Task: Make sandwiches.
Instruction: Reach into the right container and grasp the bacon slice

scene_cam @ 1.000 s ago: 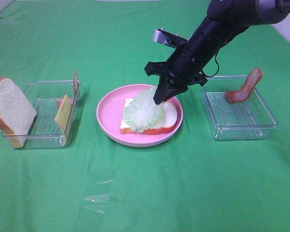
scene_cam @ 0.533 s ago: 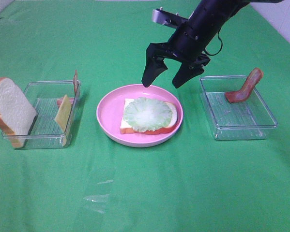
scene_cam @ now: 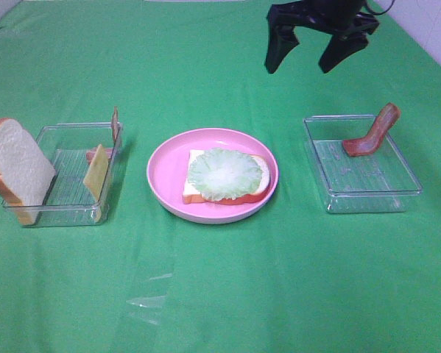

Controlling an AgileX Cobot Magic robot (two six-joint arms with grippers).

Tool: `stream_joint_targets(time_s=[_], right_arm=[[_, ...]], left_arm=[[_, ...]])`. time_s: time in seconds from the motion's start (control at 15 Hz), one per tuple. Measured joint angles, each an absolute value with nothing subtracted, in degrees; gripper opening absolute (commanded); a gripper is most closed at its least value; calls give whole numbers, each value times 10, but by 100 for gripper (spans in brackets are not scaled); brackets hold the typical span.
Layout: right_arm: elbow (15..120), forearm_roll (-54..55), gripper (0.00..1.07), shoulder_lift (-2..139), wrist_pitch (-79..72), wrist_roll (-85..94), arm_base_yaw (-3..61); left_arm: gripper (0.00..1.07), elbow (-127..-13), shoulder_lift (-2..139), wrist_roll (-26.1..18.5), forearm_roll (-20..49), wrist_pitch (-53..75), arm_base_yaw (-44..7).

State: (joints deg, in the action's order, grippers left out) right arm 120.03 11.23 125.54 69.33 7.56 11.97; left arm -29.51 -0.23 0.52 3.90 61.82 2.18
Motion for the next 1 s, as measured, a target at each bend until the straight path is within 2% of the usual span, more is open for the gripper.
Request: stream_joint_targets(time_s=[0.07,0.2,0.47,1.0], right_arm=[[1200,107,94,1255,693,71,109],[1200,85,94,1250,693,61,31],[1200,77,94,1250,693,62,-29],[1200,75,94,1312,696,66,-52]], left_arm=[[102,-295,-2,5,39,618,22],[102,-295,-2,5,39,618,22],[102,-295,-2,5,39,618,22],[102,-295,-2,5,39,618,22]])
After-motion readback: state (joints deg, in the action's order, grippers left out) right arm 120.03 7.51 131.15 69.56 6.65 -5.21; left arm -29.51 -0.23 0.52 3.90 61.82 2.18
